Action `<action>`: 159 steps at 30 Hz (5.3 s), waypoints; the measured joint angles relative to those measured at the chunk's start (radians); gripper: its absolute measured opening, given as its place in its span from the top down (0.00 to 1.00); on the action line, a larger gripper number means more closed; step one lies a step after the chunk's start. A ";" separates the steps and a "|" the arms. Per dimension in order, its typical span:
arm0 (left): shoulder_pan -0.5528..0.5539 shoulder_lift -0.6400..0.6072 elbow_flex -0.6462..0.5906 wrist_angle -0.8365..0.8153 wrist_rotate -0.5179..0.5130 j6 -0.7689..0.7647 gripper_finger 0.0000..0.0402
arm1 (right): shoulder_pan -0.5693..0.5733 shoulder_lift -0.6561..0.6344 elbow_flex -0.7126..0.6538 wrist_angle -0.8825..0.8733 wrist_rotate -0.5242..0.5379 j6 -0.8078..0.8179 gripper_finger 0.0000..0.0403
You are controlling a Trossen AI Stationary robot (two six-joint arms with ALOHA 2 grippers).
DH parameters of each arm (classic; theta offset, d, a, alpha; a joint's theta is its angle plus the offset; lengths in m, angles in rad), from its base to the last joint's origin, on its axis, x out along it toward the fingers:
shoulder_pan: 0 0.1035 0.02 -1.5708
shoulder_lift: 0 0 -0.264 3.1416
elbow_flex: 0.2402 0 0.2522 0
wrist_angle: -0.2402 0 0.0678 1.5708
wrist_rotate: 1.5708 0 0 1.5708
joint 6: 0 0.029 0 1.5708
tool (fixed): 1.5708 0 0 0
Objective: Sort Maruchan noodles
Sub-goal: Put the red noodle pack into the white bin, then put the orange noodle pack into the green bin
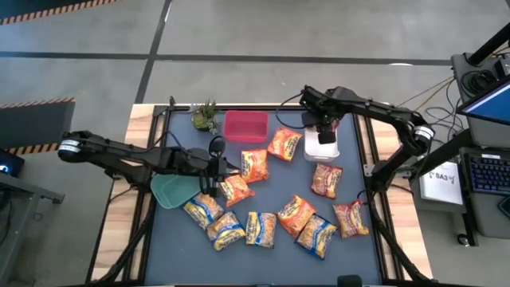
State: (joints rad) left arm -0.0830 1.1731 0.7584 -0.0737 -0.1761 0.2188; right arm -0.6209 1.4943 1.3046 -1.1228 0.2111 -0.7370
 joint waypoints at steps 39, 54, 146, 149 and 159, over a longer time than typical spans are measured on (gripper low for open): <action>0.000 0.002 -0.001 -0.001 0.000 0.001 0.91 | -0.054 0.138 -0.004 0.085 0.008 -0.015 0.70; 0.000 0.002 -0.002 0.000 0.000 0.005 0.91 | -0.054 0.207 -0.003 0.097 0.009 0.044 0.61; -0.034 0.132 0.015 -0.120 0.058 -0.464 0.91 | 0.553 -0.146 -0.587 1.384 -0.211 1.372 0.56; -0.033 0.132 0.015 -0.120 0.054 -0.464 0.91 | 0.553 -0.146 -0.587 1.384 -0.211 1.372 0.56; -0.041 0.138 0.015 -0.119 0.054 -0.496 0.87 | 0.553 -0.146 -0.587 1.384 -0.211 1.370 0.56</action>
State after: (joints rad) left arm -0.1238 1.3114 0.7734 -0.1931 -0.1219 -0.2777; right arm -0.0677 1.3487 0.7174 0.2611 0.0003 0.6334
